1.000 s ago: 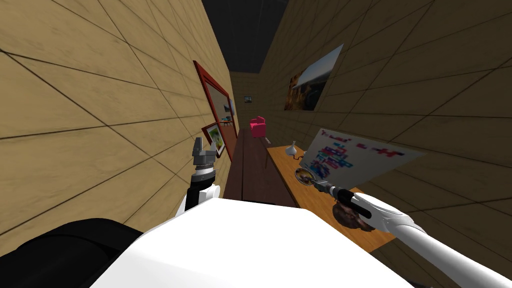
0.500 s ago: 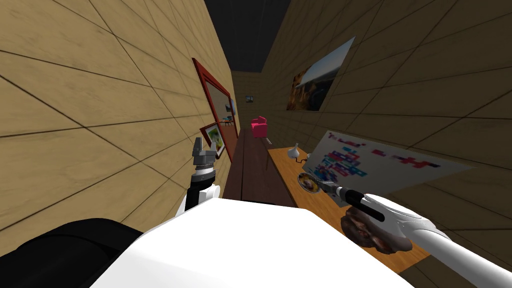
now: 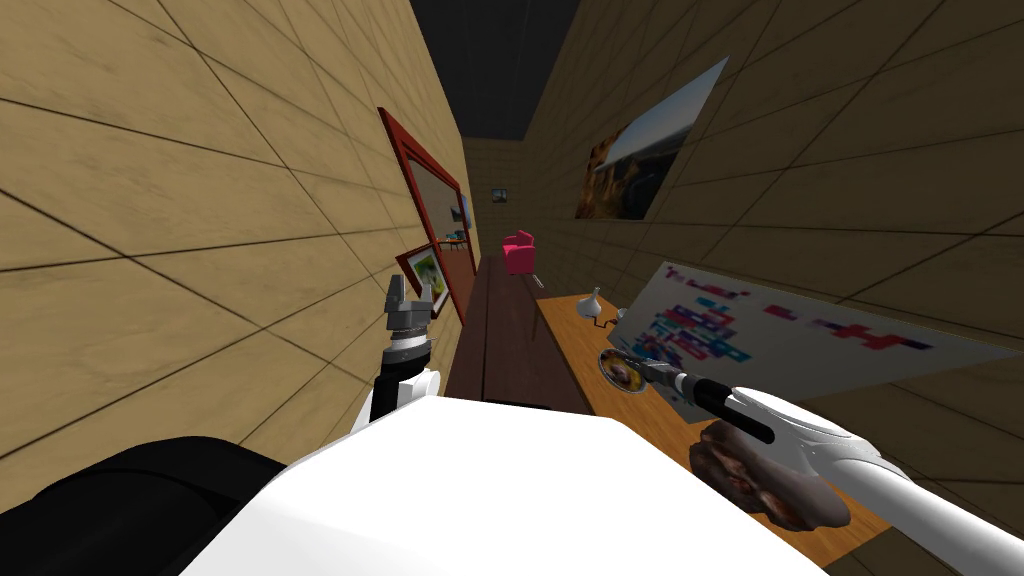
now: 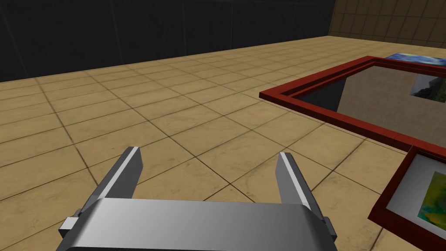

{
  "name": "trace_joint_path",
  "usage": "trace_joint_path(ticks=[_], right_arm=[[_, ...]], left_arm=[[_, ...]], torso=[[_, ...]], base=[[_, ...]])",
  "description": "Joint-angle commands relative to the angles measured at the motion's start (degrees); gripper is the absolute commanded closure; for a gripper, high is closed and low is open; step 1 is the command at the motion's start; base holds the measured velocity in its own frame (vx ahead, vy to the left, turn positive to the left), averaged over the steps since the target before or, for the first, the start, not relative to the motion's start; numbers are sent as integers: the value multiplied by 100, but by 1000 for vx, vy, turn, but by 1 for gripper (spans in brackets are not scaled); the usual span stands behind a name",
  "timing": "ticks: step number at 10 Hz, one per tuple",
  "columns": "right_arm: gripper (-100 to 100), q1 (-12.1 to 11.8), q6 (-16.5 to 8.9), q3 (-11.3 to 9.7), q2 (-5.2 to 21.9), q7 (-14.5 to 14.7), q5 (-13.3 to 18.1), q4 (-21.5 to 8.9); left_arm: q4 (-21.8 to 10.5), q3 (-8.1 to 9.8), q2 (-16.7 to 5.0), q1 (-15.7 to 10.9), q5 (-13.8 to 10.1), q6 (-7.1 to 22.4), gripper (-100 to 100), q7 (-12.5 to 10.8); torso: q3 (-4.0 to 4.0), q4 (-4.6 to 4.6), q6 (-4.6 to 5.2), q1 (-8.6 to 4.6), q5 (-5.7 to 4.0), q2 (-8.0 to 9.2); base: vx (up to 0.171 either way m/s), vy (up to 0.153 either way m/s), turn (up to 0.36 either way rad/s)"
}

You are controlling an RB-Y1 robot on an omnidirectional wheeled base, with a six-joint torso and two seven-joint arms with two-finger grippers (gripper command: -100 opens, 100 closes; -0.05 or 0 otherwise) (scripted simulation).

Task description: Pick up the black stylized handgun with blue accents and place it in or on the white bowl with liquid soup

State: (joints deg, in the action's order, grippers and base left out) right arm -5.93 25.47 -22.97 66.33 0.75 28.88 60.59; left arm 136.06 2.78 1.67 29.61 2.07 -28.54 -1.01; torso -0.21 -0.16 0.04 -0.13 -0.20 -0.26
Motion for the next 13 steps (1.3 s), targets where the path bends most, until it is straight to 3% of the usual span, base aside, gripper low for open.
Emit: trace_joint_path(ticks=[1,2,3,4,10,11,12,13], right_arm=[[-100,0,0,0,0,0,0,0],[-100,0,0,0,0,0,0,0],[0,0,0,0,0,0,0,0],[-100,-5,58,7,187,-109,-26,90],[-100,-27,290,35,937,-545,-129,451],[-100,-94,209,53,867,-482,-131,502],[0,-104,199,58,887,-505,-136,529],[0,-103,200,57,884,-503,-136,526]], left_arm=[[0,0,0,0,0,0,0,0],[0,0,0,0,0,0,0,0],[0,0,0,0,0,0,0,0],[0,0,0,0,0,0,0,0],[0,0,0,0,0,0,0,0],[0,0,0,0,0,0,0,0],[0,0,0,0,0,0,0,0],[0,0,0,0,0,0,0,0]], torso=[[0,0,0,0,0,0],[1,0,0,0,0,1],[1,1,0,0,0,2],[1,1,0,0,0,2],[1,1,0,17,5,2],[1,1,1,19,5,2],[1,0,-1,11,2,1],[1,0,-1,4,0,2]], base=[[0,0,0],[0,0,0],[0,0,0],[4,26,-50],[6,42,-59],[4,21,-17],[0,0,0],[0,0,0]])
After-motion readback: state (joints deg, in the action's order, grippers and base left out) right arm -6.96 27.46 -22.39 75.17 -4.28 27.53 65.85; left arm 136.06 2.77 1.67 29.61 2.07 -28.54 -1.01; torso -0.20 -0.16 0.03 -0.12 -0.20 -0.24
